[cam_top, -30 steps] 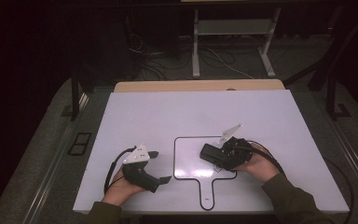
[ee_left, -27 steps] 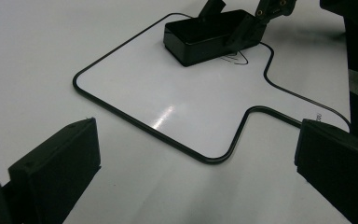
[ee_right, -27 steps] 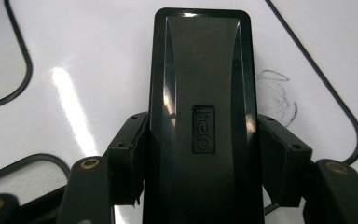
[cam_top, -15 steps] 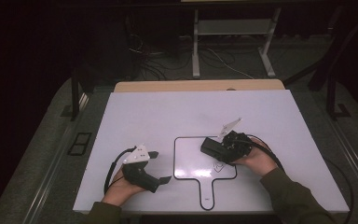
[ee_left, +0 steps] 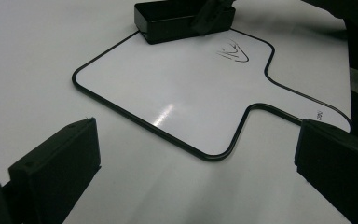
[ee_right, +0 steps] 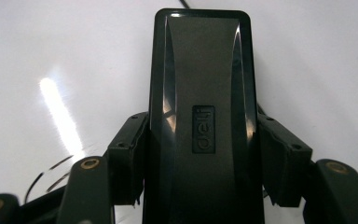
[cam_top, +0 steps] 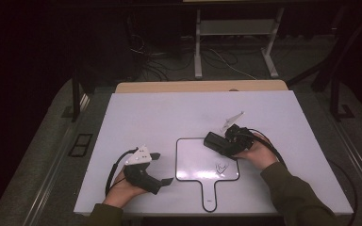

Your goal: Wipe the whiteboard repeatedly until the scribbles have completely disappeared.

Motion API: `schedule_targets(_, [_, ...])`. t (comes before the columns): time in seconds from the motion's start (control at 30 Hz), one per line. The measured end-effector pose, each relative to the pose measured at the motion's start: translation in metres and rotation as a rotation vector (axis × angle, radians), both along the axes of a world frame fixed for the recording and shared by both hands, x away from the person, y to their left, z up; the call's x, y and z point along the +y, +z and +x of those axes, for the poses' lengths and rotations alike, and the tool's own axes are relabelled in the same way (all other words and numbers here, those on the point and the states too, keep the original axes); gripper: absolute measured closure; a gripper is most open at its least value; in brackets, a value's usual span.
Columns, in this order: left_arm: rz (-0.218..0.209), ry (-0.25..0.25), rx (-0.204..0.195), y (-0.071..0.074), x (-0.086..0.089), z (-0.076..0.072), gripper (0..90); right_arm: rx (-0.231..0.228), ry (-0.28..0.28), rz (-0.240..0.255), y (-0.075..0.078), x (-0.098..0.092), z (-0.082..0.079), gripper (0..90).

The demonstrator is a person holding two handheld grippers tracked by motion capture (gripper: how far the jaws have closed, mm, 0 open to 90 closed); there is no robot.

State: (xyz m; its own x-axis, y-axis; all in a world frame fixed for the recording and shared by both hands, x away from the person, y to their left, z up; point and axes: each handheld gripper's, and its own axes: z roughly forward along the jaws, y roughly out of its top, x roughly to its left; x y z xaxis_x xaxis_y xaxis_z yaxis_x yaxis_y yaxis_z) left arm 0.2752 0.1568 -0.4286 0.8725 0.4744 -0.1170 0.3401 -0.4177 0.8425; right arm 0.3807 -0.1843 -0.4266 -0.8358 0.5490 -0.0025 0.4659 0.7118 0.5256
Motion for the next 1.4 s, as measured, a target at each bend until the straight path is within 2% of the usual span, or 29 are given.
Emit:
schedule_targets(0.5, [-0.002, 0.000, 0.000, 0.000, 0.000, 0.000, 0.0, -0.003, -0.030, -0.011, 0.000, 0.000, 0.019, 38.9])
schedule_targets(1.1, [-0.003, 0.000, 0.001, 0.000, 0.000, 0.000, 0.0, 0.000, -0.015, -0.030, 0.002, 0.002, 0.011, 38.9])
schedule_targets(1.4, [-0.001, -0.001, -0.001, 0.001, 0.000, -0.001, 0.0, 0.005, 0.015, -0.028, 0.002, 0.004, -0.003, 38.9])
